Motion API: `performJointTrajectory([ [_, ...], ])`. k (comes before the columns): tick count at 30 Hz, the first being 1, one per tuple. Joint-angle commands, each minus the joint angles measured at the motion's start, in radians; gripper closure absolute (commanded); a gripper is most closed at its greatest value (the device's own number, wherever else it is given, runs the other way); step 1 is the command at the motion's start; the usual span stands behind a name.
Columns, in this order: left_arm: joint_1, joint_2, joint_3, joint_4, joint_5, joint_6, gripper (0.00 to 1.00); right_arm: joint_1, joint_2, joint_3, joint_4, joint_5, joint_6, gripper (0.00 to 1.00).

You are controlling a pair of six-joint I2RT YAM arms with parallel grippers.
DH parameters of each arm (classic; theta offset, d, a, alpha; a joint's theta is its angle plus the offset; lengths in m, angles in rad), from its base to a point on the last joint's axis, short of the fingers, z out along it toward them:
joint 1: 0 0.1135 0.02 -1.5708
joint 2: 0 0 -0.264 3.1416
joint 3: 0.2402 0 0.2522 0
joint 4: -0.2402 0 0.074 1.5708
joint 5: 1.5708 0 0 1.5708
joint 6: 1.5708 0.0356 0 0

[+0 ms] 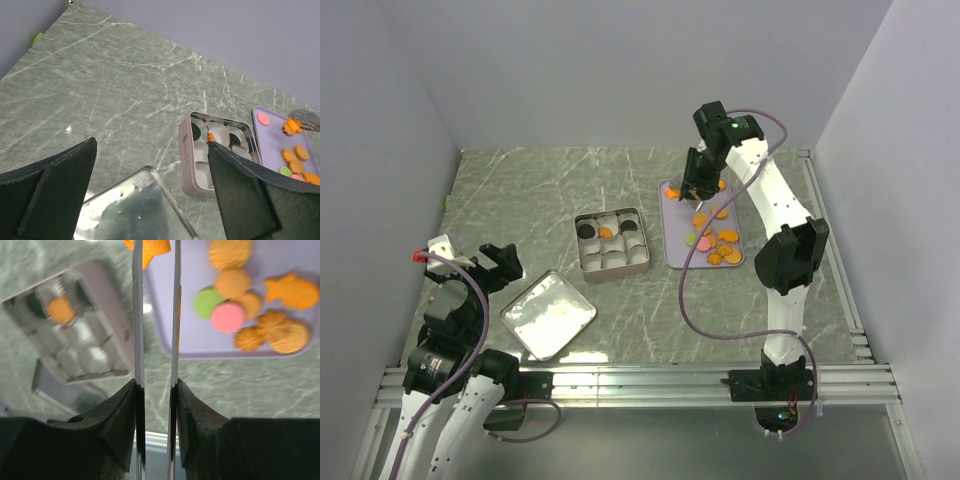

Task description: Pack the cookies

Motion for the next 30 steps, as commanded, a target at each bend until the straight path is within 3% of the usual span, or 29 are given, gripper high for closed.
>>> performJointTrajectory([
  [1, -0.001, -0.013, 0.000, 0.028, 0.001, 0.005, 0.00, 0.099, -0.084, 0.067, 0.003, -0.081, 0.046, 0.65],
  [12, -0.001, -0.011, 0.000, 0.029, 0.019, 0.009, 0.00, 0.369, -0.073, 0.018, 0.163, -0.230, 0.196, 0.65],
  [18, -0.001, -0.011, 0.000, 0.029, 0.025, 0.009, 0.00, 0.414, -0.077, -0.067, 0.282, -0.304, 0.278, 0.65],
  [23, -0.001, -0.011, 0.000, 0.029, 0.028, 0.012, 0.01, 0.429, -0.067, -0.087, 0.262, -0.286, 0.295, 0.65],
  [30, -0.001, -0.017, 0.000, 0.029, 0.028, 0.011, 0.01, 0.431, -0.110, -0.253, 0.317, -0.286, 0.379, 0.65],
])
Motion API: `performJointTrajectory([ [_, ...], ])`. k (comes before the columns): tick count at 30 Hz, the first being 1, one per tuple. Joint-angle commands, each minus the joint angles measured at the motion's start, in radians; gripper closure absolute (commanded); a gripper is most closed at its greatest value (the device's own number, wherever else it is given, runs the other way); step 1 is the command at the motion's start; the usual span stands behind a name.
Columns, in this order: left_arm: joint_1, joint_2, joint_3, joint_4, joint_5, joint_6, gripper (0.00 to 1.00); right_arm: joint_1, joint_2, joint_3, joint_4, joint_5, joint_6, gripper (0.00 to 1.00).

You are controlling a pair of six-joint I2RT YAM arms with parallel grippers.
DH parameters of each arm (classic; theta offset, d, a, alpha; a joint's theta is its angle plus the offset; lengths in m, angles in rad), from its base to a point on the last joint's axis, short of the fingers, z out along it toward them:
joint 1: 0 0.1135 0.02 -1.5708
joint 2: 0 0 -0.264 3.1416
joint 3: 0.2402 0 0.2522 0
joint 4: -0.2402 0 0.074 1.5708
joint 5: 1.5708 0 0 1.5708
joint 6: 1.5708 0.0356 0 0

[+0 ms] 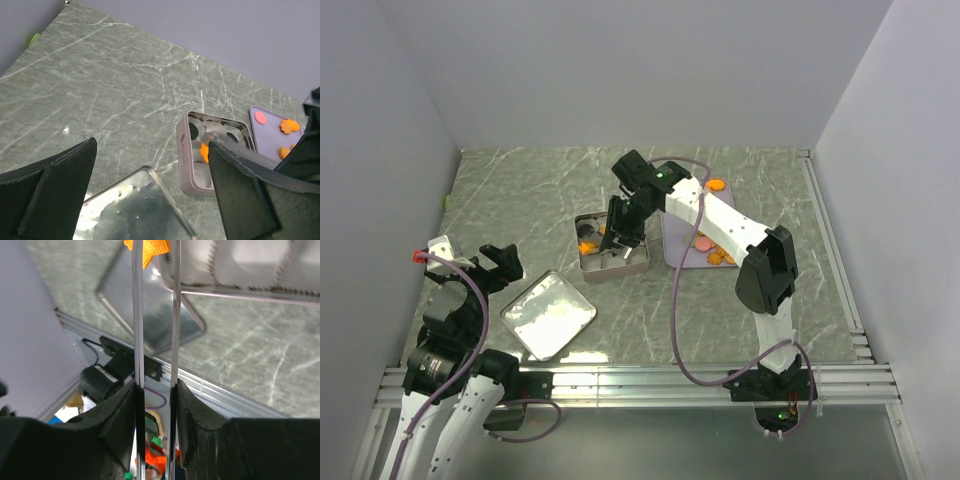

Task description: Pack the cookies

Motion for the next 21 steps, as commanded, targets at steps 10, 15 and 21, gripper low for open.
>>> performJointTrajectory([
  [10, -0.001, -0.016, -0.001, 0.029, 0.020, 0.012, 0.00, 0.009, -0.029, -0.024, 0.058, -0.031, 0.102, 0.65],
  [15, -0.001, -0.017, -0.001, 0.029, 0.022, 0.014, 0.01, 0.009, -0.001, 0.003, 0.048, -0.020, 0.110, 0.65],
  [21, -0.001, -0.020, -0.001, 0.029, 0.022, 0.014, 0.01, 0.007, 0.006, -0.012, 0.061, -0.020, 0.116, 0.62],
])
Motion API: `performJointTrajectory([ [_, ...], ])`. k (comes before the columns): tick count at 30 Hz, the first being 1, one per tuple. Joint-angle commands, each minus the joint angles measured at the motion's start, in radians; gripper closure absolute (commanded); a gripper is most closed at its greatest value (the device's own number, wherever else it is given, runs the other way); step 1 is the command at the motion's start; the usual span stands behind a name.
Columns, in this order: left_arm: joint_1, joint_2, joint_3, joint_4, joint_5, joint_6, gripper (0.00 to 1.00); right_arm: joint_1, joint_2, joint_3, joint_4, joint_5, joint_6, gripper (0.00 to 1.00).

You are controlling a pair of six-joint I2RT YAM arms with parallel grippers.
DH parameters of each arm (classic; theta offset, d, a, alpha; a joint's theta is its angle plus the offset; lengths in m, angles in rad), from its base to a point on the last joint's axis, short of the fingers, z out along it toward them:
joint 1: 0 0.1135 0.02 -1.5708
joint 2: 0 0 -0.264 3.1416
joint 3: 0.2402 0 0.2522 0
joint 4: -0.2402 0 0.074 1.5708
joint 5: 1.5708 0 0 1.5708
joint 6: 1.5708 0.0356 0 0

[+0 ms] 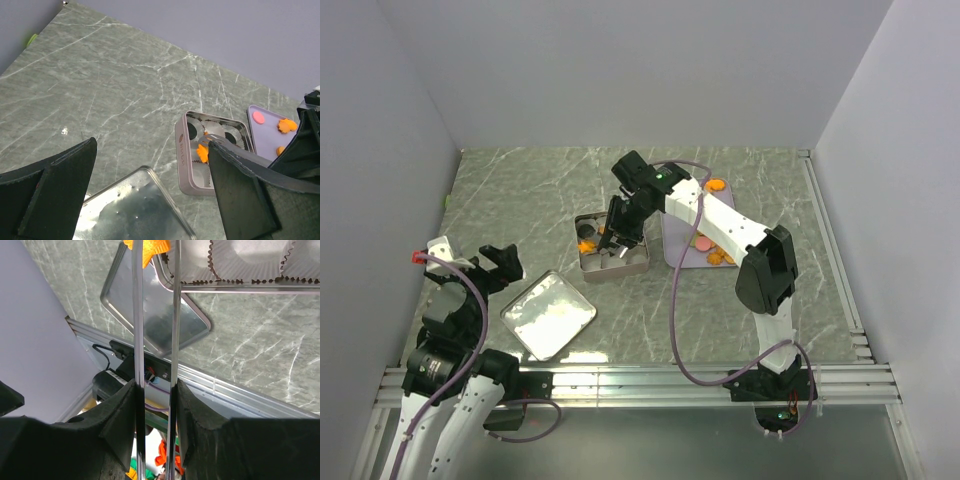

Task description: Pack the cookies

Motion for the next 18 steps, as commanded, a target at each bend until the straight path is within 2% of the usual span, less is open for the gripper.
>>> performJointTrajectory([
  [1, -0.001, -0.016, -0.001, 0.029, 0.015, 0.013, 0.01, 0.006, 0.005, 0.020, 0.045, -0.016, 0.016, 0.61],
  [18, -0.001, -0.016, -0.003, 0.034, 0.023, 0.020, 0.01, 0.009, 0.044, 0.061, 0.023, 0.000, 0.025, 0.48],
])
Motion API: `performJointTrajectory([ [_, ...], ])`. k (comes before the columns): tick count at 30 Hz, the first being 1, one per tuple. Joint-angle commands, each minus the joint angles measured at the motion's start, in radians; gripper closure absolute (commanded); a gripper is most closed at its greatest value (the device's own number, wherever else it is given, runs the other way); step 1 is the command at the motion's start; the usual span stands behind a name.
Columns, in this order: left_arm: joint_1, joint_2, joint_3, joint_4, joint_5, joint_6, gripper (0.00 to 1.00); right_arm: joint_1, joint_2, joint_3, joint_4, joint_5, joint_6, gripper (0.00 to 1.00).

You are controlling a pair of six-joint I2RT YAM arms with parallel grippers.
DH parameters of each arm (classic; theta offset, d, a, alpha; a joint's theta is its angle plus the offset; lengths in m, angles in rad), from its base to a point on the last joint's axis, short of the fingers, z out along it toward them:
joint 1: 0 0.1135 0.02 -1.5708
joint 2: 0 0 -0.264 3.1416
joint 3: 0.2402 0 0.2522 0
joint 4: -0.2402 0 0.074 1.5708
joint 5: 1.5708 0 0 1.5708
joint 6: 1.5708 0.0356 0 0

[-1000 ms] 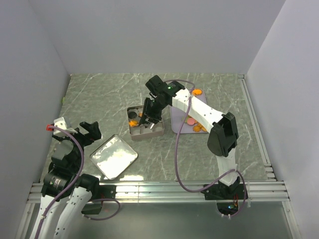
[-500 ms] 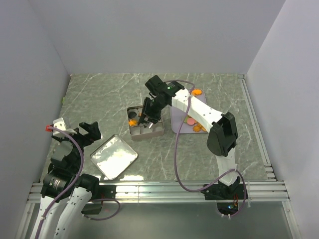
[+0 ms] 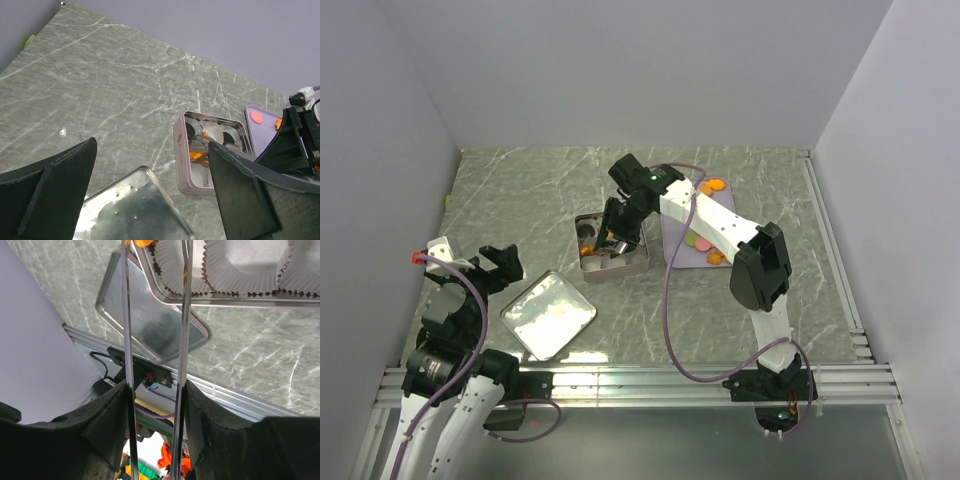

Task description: Pack the cookies

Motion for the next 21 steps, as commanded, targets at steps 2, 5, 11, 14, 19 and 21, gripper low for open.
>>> performJointTrajectory([
  [2, -0.001, -0.008, -0.003, 0.033, 0.016, 0.019, 0.01, 0.008, 0.000, 0.056, 0.009, -0.002, 0.012, 0.47],
  [5, -0.001, -0.008, -0.004, 0.035, 0.018, 0.021, 0.01, 0.008, 0.006, 0.078, -0.005, 0.001, 0.014, 0.45],
  [11, -0.001, -0.008, -0.004, 0.035, 0.021, 0.021, 0.01, 0.005, 0.013, 0.144, -0.042, 0.012, 0.012, 0.45],
  [14, -0.001, -0.010, -0.004, 0.035, 0.022, 0.021, 0.01, -0.003, 0.000, 0.179, -0.066, 0.029, 0.009, 0.45],
  [19, -0.001, -0.005, -0.004, 0.036, 0.025, 0.022, 0.01, -0.041, -0.039, 0.190, -0.113, 0.069, -0.023, 0.45],
  [21, -0.001, -0.005, -0.006, 0.036, 0.027, 0.022, 0.00, -0.058, -0.069, 0.169, -0.128, 0.086, -0.037, 0.45],
])
